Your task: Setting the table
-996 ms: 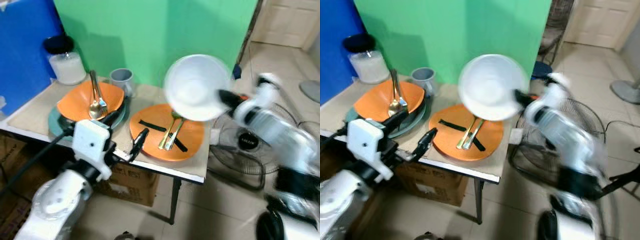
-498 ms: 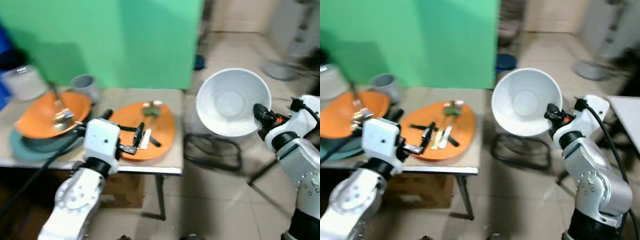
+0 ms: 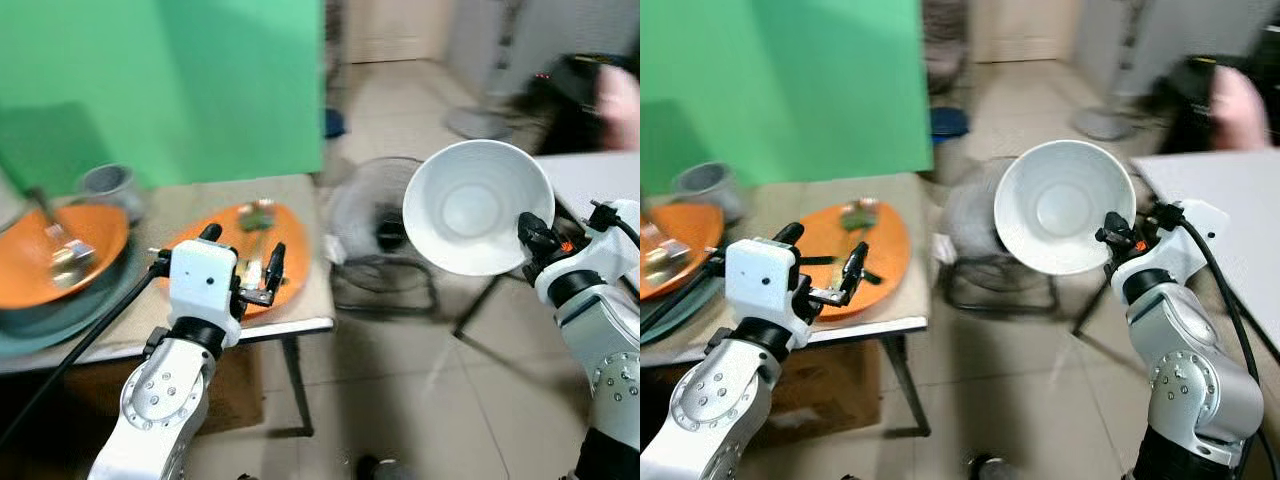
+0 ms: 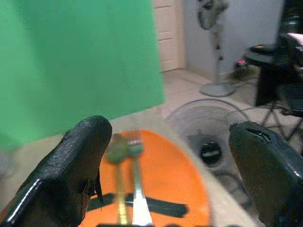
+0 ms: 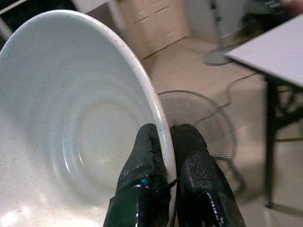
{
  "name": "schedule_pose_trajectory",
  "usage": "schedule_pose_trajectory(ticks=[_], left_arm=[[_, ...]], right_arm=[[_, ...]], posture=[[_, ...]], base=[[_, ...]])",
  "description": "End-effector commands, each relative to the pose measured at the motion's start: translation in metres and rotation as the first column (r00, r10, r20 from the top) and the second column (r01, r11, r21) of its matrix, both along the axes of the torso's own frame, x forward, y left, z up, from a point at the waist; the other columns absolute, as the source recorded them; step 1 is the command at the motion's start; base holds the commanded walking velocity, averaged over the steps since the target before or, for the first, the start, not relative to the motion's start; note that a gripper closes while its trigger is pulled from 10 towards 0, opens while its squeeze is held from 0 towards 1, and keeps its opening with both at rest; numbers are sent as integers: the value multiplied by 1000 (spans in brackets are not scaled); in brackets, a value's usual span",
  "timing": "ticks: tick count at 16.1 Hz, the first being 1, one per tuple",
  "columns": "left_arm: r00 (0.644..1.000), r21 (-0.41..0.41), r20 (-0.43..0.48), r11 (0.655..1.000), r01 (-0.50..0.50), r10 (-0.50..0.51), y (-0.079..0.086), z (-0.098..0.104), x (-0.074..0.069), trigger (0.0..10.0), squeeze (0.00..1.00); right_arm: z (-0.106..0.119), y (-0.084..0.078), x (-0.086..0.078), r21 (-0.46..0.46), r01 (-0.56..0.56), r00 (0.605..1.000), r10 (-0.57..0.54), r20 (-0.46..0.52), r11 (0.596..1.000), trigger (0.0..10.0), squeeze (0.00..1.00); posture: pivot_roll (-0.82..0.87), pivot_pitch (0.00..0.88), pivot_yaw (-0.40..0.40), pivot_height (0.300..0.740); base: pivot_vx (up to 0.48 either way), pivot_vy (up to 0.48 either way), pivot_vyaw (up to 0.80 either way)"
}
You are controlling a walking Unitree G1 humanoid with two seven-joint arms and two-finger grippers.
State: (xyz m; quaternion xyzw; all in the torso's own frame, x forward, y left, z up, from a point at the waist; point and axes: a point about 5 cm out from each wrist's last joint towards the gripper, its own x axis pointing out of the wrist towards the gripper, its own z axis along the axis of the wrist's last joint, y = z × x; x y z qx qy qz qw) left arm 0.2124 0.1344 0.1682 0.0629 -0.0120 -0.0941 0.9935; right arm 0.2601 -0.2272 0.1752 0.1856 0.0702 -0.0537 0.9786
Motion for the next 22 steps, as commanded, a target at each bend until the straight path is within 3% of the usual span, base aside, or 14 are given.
schedule_pose_trajectory(ticks=[1, 7, 9, 12, 22], left_arm=[[999, 3, 2, 999, -40, 40, 5, -1, 0, 10000, 0], [971, 115, 82, 966, -232, 223, 41, 0, 2, 10000, 0], [964, 124, 81, 957, -261, 252, 52, 1, 0, 10000, 0], [973, 102, 80, 969, -225, 218, 51, 3, 2, 10000, 0], [991, 91, 54, 988, -128, 124, 50, 5, 12, 10000, 0]], right_arm=[[6, -1, -5, -49, 3, 1000, -2, 27, 999, 10000, 0], [-9, 28, 4, -100, -72, 997, 72, -3, 992, 10000, 0], [-16, 39, 6, -57, -98, 995, 97, -34, 993, 10000, 0], [-18, 47, 10, -26, -93, 995, 92, -47, 995, 10000, 0], [-4, 51, 29, 24, -96, 995, 96, 5, 995, 10000, 0]], posture=[[-116, 0, 49, 740], [-91, 0, 16, 740], [-80, 0, 8, 740], [-63, 0, 10, 740], [-69, 0, 27, 740]], base=[[0, 0, -744], [0, 0, -749], [0, 0, -747], [97, 0, -750], [320, 0, -749]])
